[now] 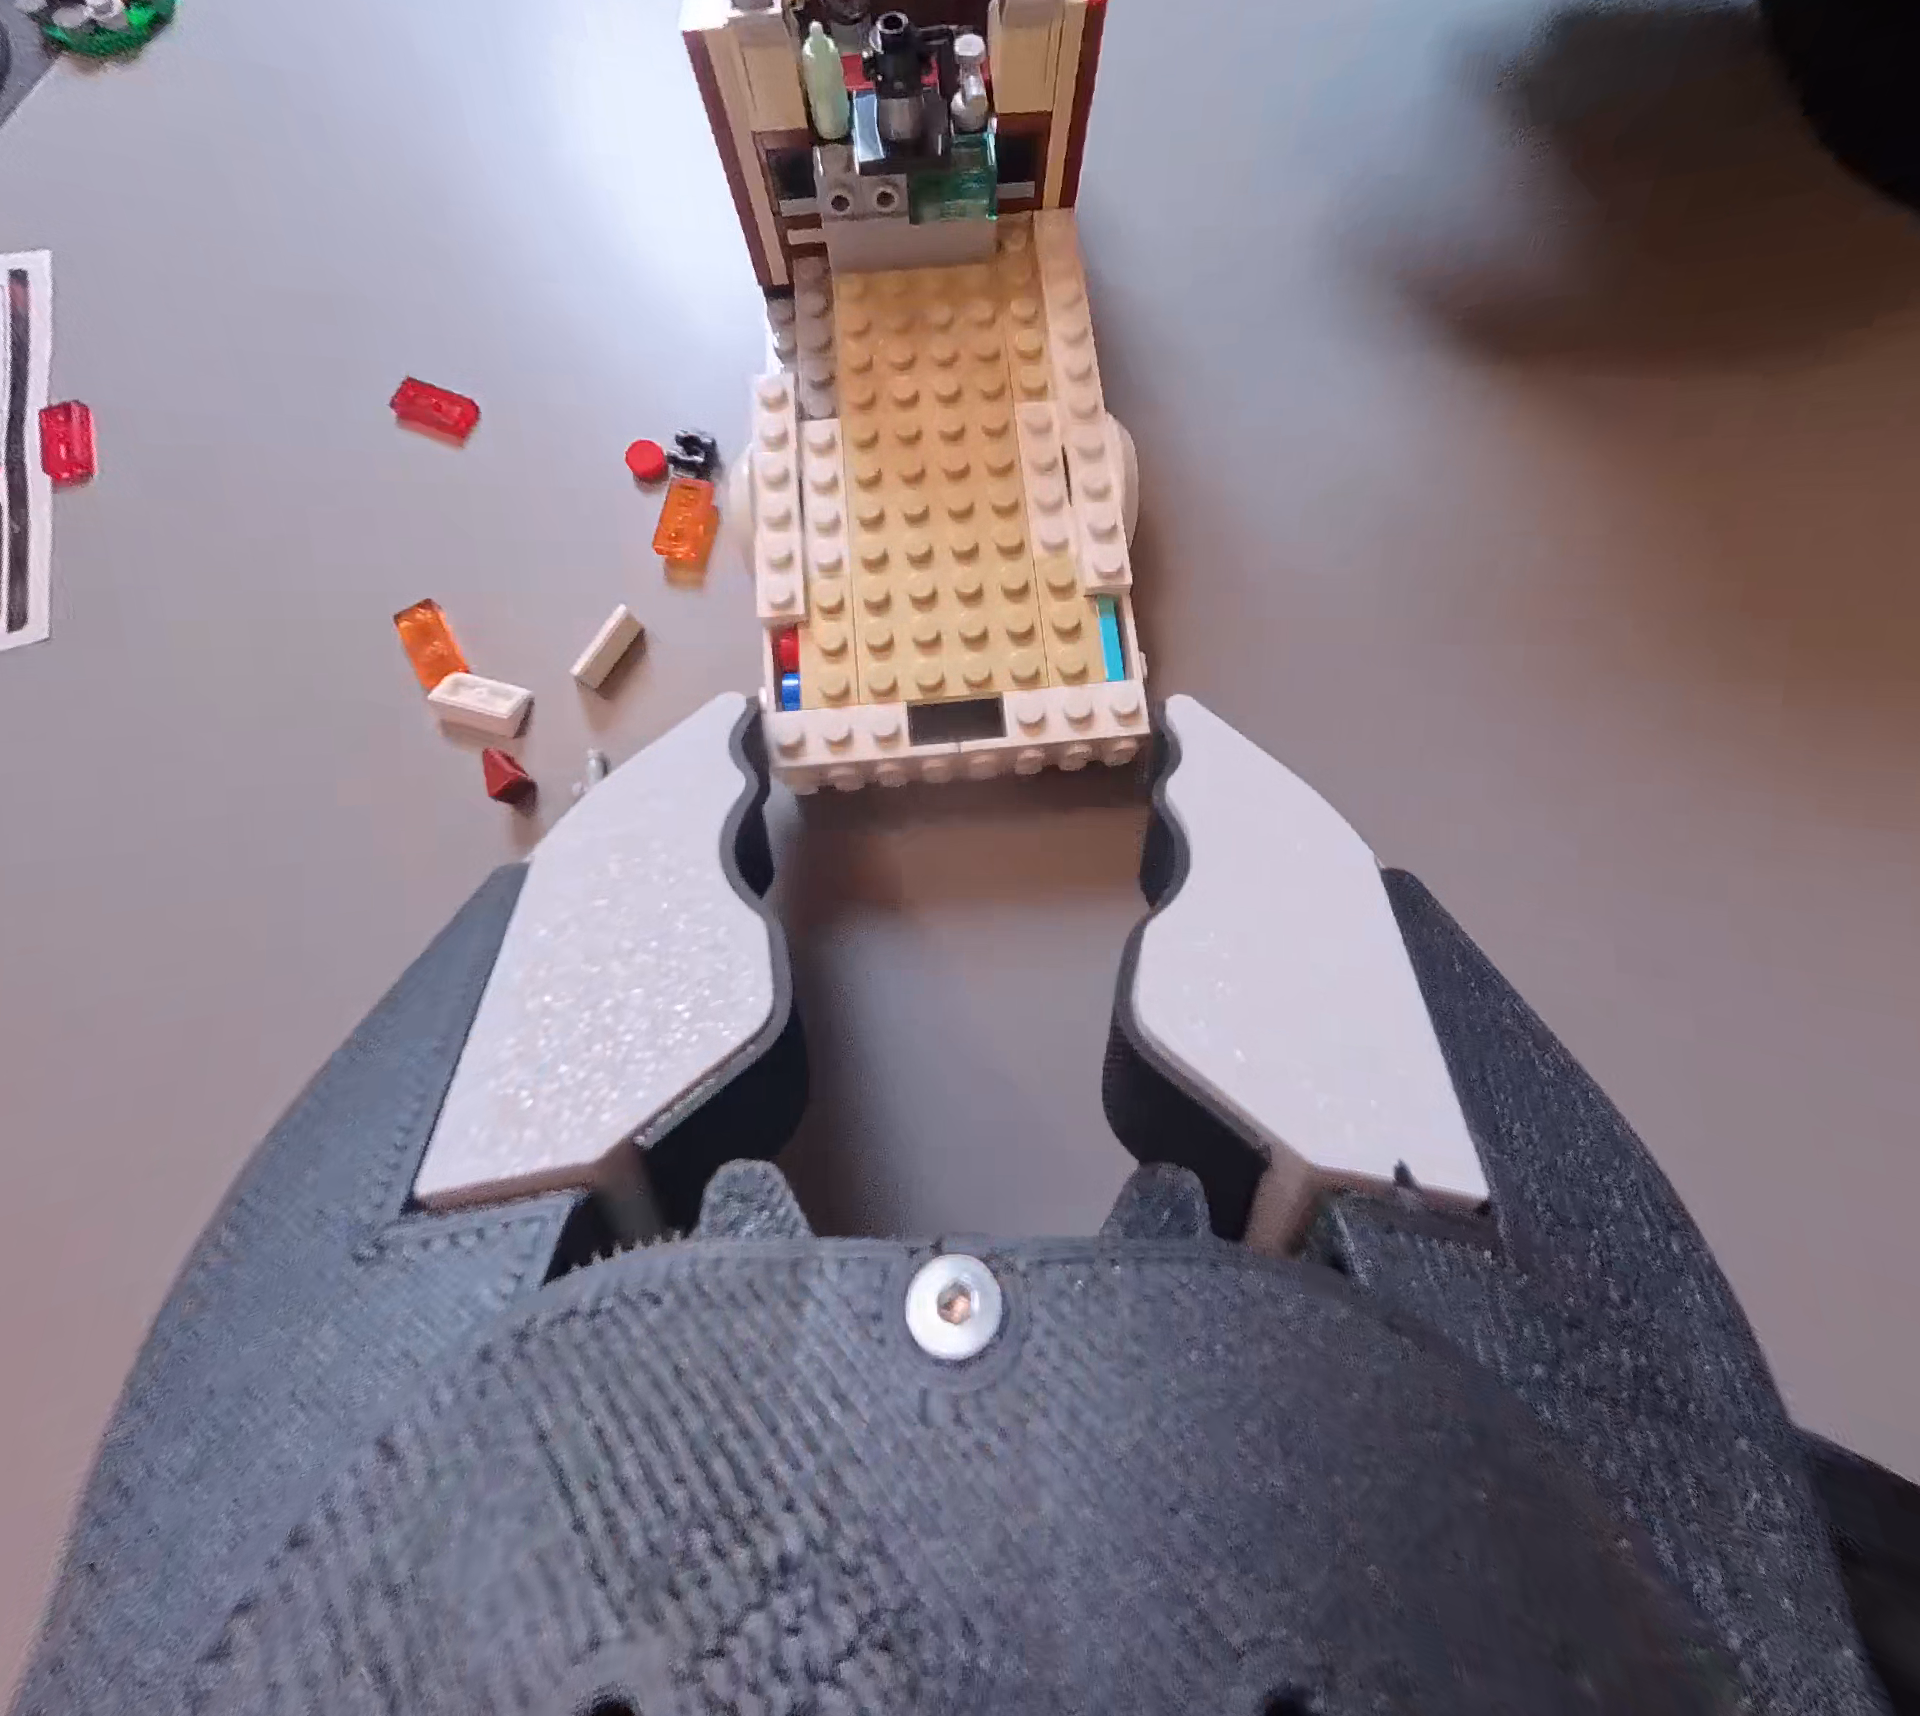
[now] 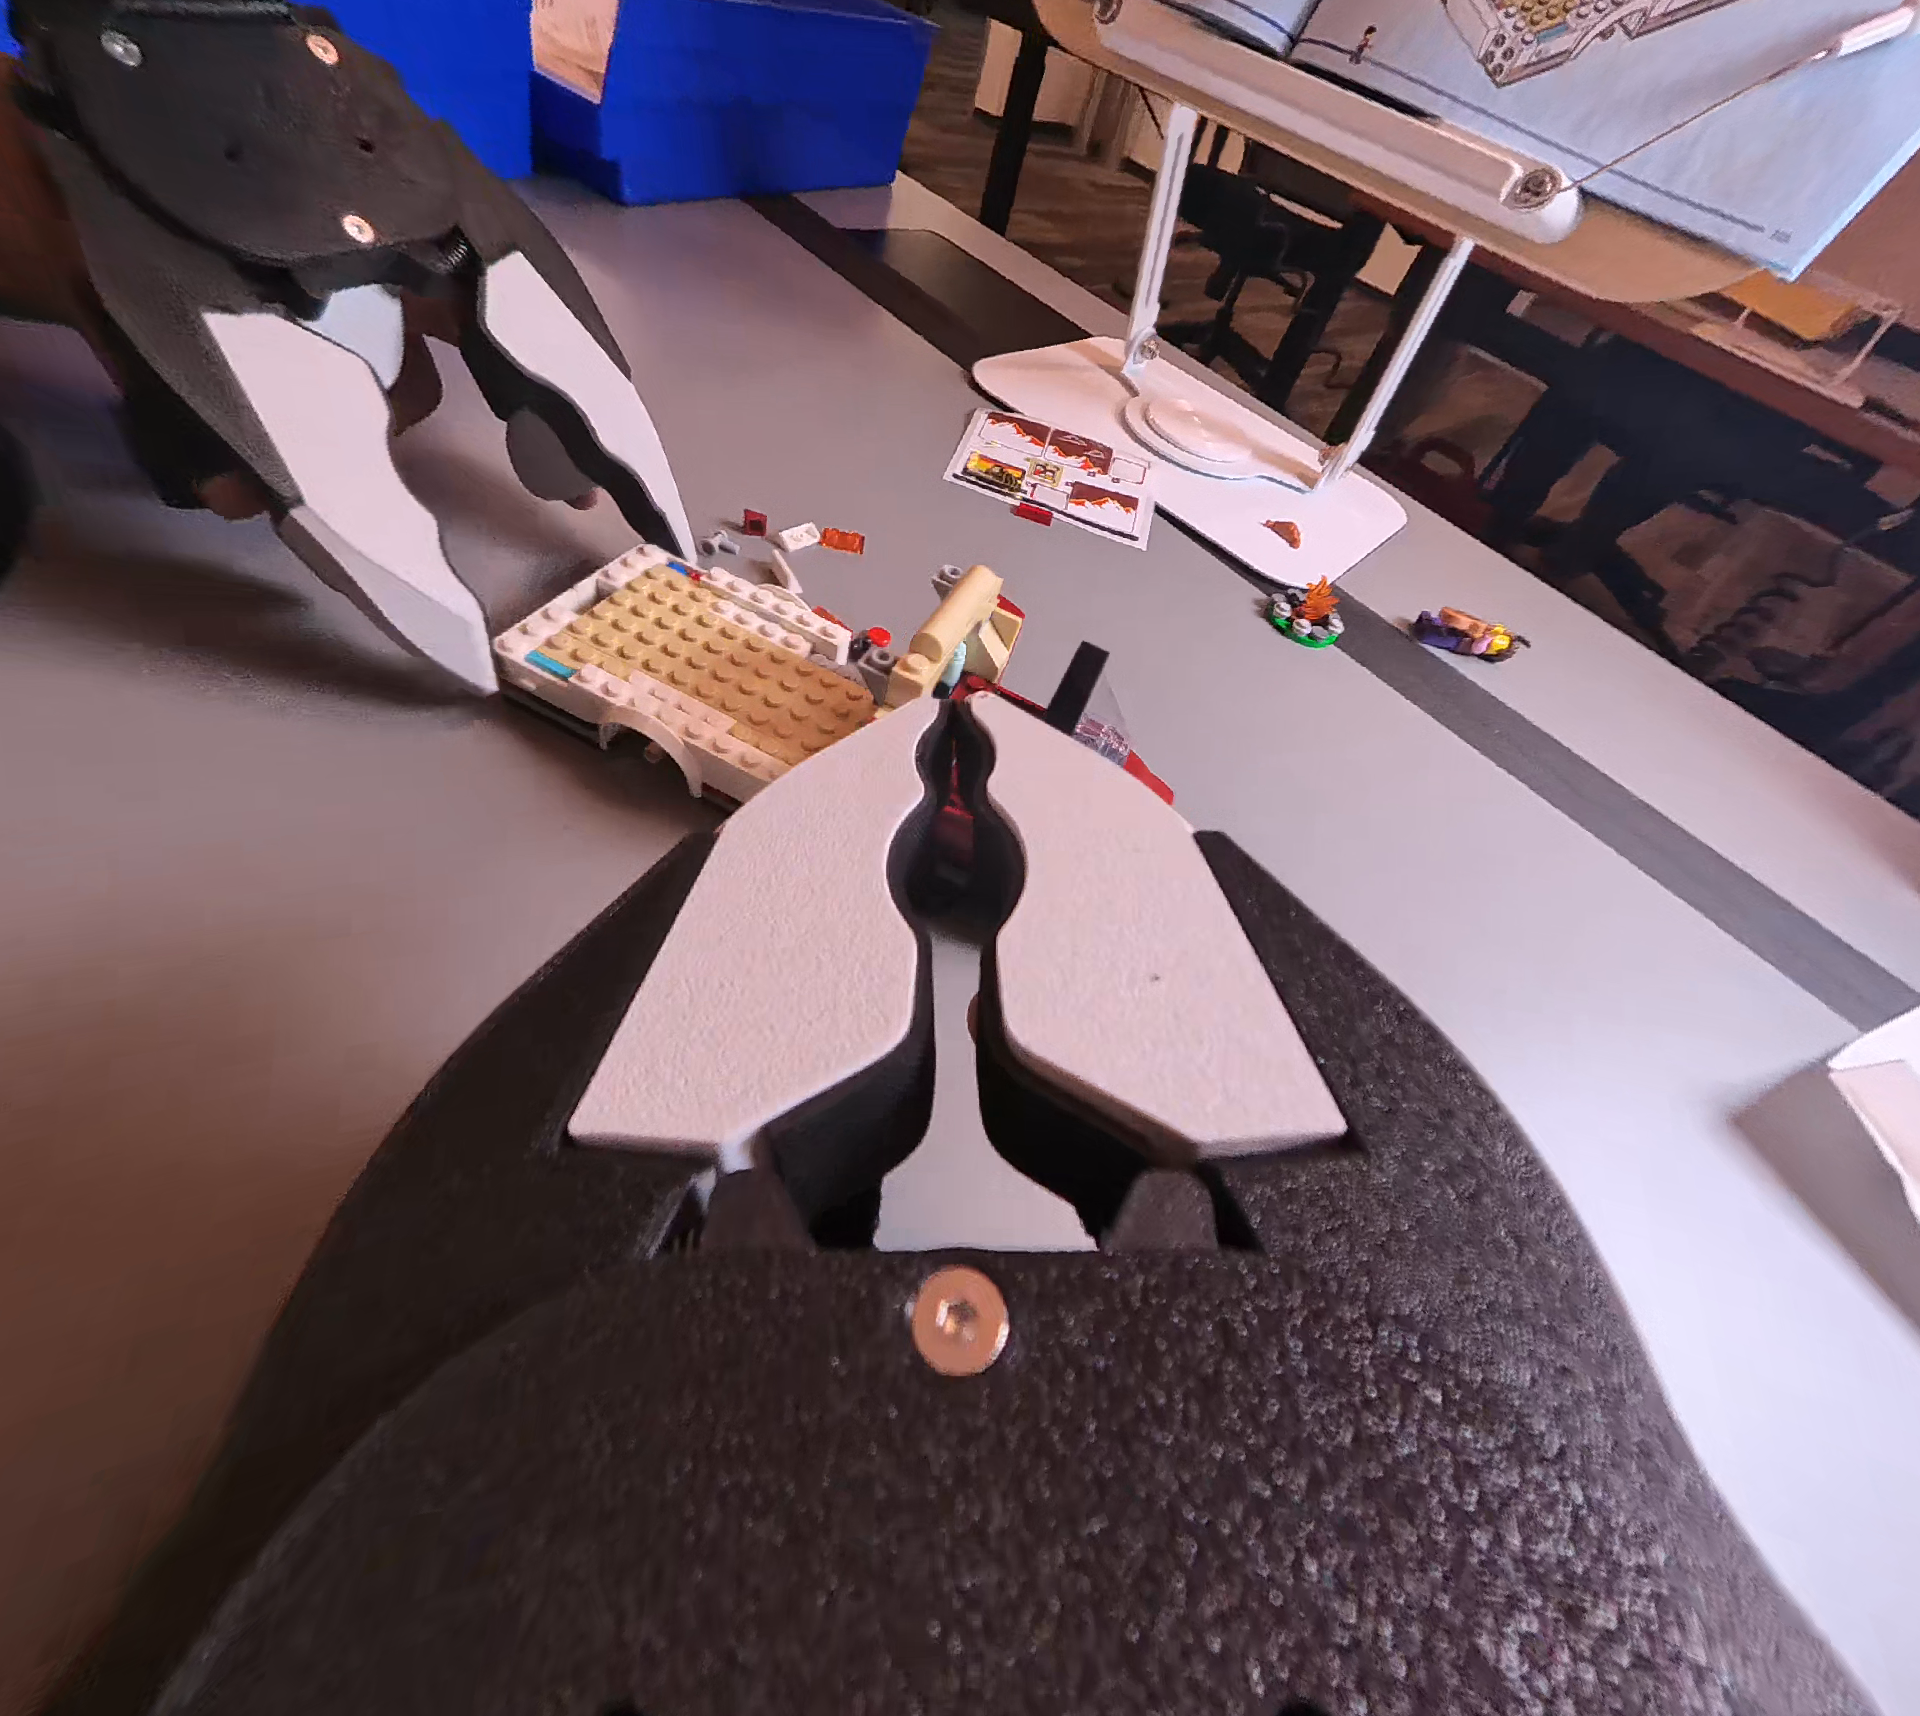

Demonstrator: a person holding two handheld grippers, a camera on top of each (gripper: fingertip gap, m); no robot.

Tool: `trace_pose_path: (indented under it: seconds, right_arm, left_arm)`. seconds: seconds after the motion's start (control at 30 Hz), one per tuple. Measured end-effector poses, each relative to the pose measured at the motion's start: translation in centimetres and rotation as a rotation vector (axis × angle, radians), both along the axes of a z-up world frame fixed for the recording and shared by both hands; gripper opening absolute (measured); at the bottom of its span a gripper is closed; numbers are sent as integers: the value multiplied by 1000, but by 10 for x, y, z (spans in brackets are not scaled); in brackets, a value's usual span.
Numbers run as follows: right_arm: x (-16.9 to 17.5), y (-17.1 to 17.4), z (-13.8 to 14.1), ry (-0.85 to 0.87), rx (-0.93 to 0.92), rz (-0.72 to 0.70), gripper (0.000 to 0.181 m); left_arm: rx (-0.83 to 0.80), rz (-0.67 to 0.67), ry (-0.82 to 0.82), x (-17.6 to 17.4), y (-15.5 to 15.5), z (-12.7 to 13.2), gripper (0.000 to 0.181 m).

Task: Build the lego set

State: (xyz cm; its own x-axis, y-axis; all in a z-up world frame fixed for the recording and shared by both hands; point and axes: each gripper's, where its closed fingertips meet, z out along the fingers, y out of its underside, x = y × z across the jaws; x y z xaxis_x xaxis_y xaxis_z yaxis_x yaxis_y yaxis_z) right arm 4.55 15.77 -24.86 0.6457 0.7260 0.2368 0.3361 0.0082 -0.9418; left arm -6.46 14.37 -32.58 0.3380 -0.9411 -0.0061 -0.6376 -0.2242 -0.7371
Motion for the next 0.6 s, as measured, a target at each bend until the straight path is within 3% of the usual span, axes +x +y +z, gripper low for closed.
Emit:
trace_pose_path:
  seconds: [0.2, 0.3, 0.37, 0.43, 0.53, 0.6]
  right_arm:
    - [1, -2, 3, -8, 19, 2, 0]
    - [1, -3, 6, -4, 31, 5, 0]
    - [2, -5, 12, 3, 51, 7, 0]
    - [6, -5, 18, -6, 89, 1, 0]
    - [17, 1, 26, -75, 184, -37, 0]
    - [22, 3, 29, -109, 221, -57, 1]
  left_arm:
    - [28, 16, -7, 11, -7, 0, 70]
    - [62, 62, -35, 6, -4, 16, 87]
    - [132, 95, -167, -1, -7, 62, 78]
    - [275, 160, -306, -28, -8, 126, 60]
    - [509, 384, -340, -120, 3, 204, 38]
    - [533, 590, -218, -203, 21, 220, 36]
